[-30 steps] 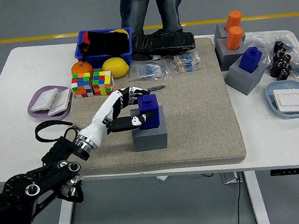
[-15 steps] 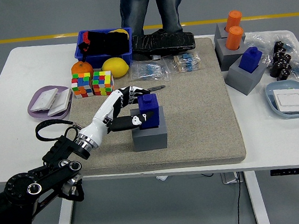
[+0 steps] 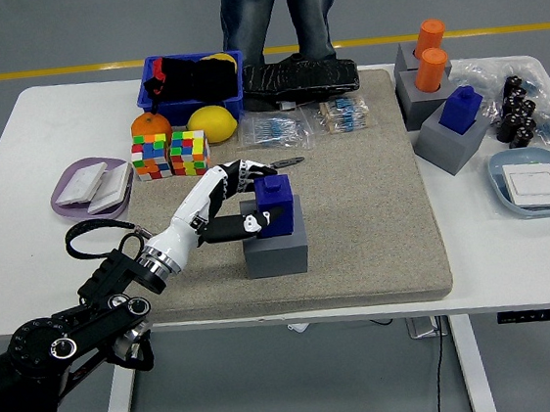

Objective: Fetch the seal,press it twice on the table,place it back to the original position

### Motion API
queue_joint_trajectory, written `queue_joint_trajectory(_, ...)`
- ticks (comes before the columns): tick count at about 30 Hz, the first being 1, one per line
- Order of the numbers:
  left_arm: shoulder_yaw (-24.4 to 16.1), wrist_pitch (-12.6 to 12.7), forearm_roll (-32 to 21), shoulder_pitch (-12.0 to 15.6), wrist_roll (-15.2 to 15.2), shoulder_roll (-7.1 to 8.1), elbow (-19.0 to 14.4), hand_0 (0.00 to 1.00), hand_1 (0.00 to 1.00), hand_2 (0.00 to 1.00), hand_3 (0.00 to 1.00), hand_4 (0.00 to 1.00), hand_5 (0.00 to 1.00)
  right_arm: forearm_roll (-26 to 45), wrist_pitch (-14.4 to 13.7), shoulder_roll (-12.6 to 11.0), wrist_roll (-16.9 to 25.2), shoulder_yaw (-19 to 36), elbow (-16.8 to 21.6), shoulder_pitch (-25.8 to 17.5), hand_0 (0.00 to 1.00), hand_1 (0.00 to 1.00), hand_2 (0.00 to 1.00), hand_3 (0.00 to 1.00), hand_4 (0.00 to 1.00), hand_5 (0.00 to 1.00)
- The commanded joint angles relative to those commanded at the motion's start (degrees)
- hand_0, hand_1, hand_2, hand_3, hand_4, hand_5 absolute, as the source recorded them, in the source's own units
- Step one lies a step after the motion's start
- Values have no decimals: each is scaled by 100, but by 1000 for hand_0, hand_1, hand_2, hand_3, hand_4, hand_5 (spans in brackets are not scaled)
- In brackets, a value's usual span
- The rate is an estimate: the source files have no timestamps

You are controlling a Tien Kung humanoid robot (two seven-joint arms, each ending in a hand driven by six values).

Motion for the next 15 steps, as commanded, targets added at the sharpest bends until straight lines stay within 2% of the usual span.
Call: queue_joint_trajectory(15, 66, -9, 121, 1, 24, 34, -24, 629, 443, 469, 594, 639, 2, -3, -9, 1, 13, 19, -4, 4, 797, 704, 671, 675, 847, 485)
